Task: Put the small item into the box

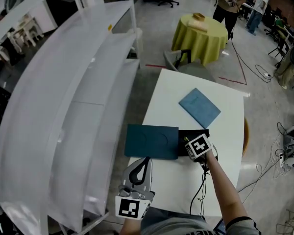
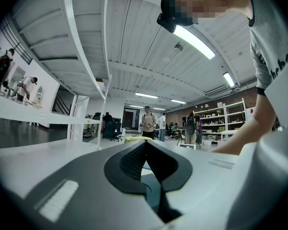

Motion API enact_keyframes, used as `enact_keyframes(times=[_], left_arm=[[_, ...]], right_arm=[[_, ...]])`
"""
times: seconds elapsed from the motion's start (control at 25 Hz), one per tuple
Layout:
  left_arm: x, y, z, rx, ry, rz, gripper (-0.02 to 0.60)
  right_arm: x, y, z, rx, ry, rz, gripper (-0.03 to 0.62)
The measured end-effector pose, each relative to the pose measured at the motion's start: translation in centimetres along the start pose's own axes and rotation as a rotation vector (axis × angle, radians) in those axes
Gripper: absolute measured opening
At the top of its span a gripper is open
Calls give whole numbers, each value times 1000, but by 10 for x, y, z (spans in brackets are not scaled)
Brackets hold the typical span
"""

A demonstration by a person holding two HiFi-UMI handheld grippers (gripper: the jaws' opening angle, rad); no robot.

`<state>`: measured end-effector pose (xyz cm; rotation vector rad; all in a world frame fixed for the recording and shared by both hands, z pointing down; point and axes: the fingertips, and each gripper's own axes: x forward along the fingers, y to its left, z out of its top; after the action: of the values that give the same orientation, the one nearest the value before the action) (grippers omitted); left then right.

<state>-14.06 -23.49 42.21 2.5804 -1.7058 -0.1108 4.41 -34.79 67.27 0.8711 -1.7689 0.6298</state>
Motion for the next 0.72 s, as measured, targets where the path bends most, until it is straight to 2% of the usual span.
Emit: enact_keyframes(times=[0.2,0.28,0.36,0.52,0.72], left_arm=[[-1,-4,2,5,1,-8,17],[-2,-6,0,11,6,-9,17],[-2,-9,1,15,4,-11,17],[0,-17,4,26,-8,-24,17],[3,-29,7,42,-13,-44,17]], right_arm=[[-12,3,6,25,-68,25,90],[-20,1,8,58,-117,28,69],[-32,2,8,97,-176,44,2],[-60,10,9,162,-325,105,2],[-96,14,6,183,-503,87,2]])
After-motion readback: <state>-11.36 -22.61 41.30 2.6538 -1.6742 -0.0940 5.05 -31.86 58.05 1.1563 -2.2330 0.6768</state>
